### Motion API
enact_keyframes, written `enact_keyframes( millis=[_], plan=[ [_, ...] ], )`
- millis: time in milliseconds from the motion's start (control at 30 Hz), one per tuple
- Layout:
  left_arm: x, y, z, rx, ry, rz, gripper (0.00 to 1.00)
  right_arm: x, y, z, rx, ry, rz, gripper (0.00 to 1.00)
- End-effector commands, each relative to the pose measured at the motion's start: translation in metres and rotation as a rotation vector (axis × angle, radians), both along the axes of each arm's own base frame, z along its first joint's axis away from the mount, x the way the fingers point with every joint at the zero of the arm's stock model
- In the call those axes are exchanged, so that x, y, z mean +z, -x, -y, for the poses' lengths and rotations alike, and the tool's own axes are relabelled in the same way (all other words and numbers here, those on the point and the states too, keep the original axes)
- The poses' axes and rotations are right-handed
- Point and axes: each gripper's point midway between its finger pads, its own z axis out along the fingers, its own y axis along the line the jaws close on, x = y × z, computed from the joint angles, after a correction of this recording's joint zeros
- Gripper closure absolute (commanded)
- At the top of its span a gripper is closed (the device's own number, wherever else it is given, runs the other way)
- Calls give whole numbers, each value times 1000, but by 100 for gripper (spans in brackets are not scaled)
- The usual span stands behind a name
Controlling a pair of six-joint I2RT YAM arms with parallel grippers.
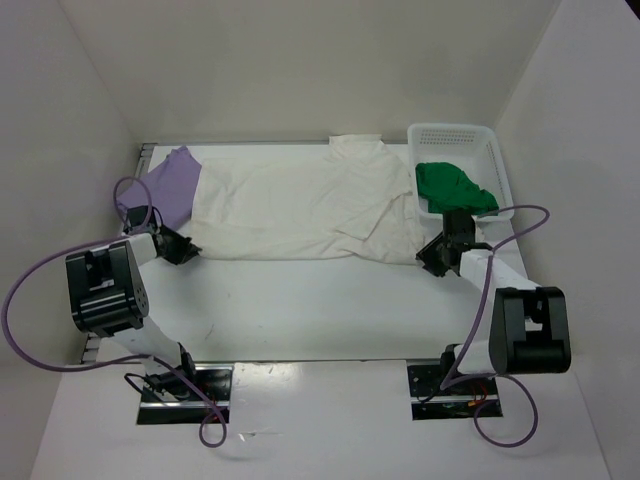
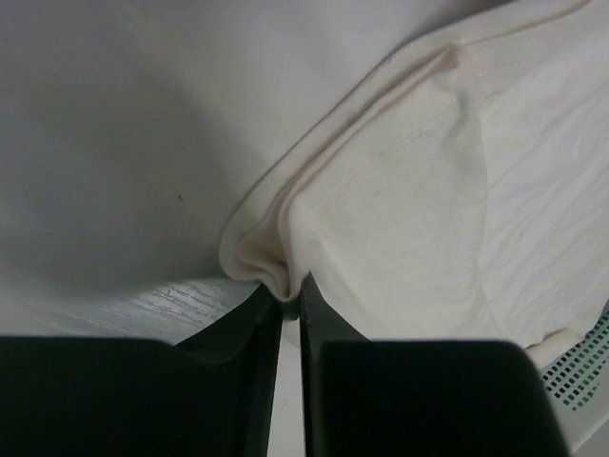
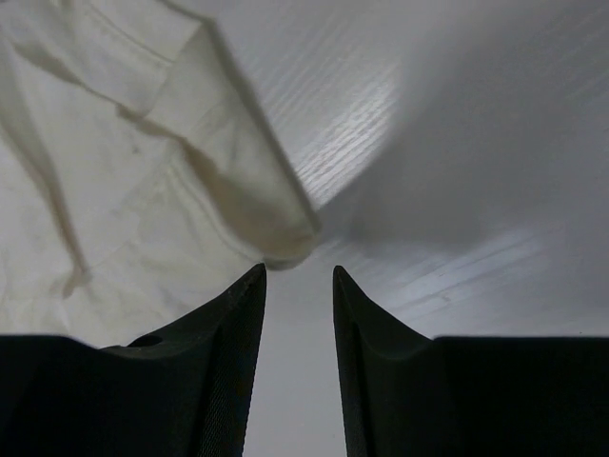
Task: Fold and stack the t-shirts
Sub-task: Fold the flattened T-shirt at the center of the board.
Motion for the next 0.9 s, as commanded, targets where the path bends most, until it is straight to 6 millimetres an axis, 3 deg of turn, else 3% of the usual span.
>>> enact_keyframes(
  millis=[0, 67, 267, 300, 433, 567, 667, 800, 867],
  plan=[
    [-15, 6, -8, -9, -40, -46, 83, -11, -7, 4, -25, -21, 12, 60],
    [-14, 6, -11, -11, -45, -50, 88, -14, -3, 2, -11, -24, 2, 60],
    [-3, 6, -12, -35, -67, -35, 91, -13, 5, 7, -25, -4, 15, 58],
    [-3, 6, -12, -36, -67, -35, 92, -20, 7, 7, -25, -4, -10, 58],
    [-6, 12, -13, -56, -84, -57, 95, -16, -18, 12, -25, 28, 11, 59],
    [-6, 14, -13, -75, -91, -67, 96, -21, -36, 15, -22, 44, -2, 68],
    [-6, 21, -15, -97, -98, -93, 96, -26, -35, 15, -22, 44, -25, 83],
    [-13, 44, -23, -111, -90, -168, 98, -10, -29, 23, -56, 63, -2, 95],
    [-7, 53, -37, -93, -100, -175, 98, -14, -7, 31, -82, 63, -46, 97]
  ],
)
